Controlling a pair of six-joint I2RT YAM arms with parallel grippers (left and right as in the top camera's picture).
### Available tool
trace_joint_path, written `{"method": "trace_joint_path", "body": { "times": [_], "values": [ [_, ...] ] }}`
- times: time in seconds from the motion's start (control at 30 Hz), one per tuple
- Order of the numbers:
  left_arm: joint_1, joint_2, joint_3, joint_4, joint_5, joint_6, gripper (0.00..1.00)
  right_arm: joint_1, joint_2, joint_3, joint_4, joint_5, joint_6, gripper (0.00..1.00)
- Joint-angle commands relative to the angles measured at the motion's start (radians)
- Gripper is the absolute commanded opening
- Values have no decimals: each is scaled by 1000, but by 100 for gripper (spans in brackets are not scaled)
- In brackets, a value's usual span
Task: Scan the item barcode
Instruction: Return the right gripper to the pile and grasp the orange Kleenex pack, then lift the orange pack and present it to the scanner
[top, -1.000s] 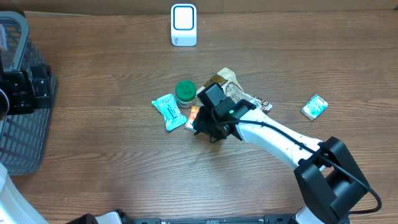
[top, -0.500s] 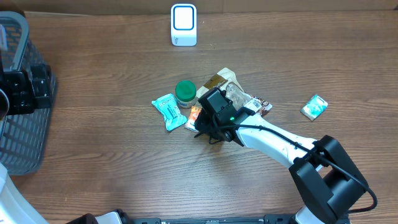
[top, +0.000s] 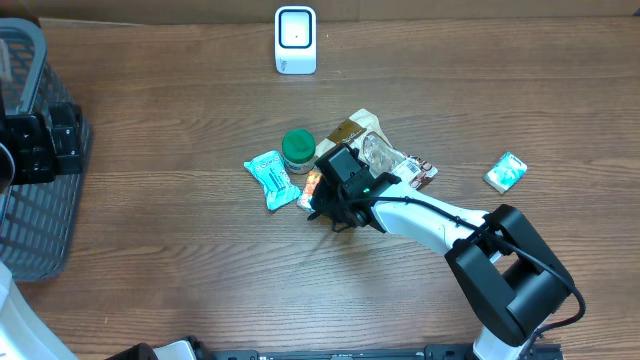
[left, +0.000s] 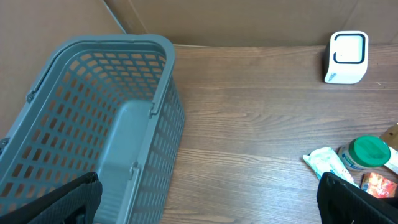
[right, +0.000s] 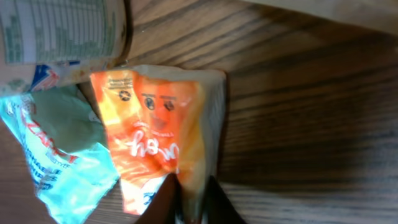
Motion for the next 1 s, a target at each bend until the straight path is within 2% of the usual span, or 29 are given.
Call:
{"method": "trace_joint_path", "body": {
  "times": [0.0, 0.2, 0.43, 0.57, 0.77, 0.97],
  "values": [
    [4, 1, 2, 4, 6, 15, 100, 3, 16, -8, -12, -32, -50, 4],
    [4, 1, 2, 3, 6, 15, 99, -44, -6, 26, -42, -249, -267, 4],
    [4, 1, 2, 3, 6, 15, 100, -225, -103, 43, -82, -957, -569, 4],
    [4, 1, 2, 4, 6, 15, 100, -314, -142, 43, -62, -1184, -640, 4],
    [4, 1, 2, 3, 6, 15, 100, -394, -147, 43, 103, -1456, -594, 4],
    [4, 1, 2, 3, 6, 15, 100, -443, -147, 43, 349, -1465, -276, 4]
  ]
}}
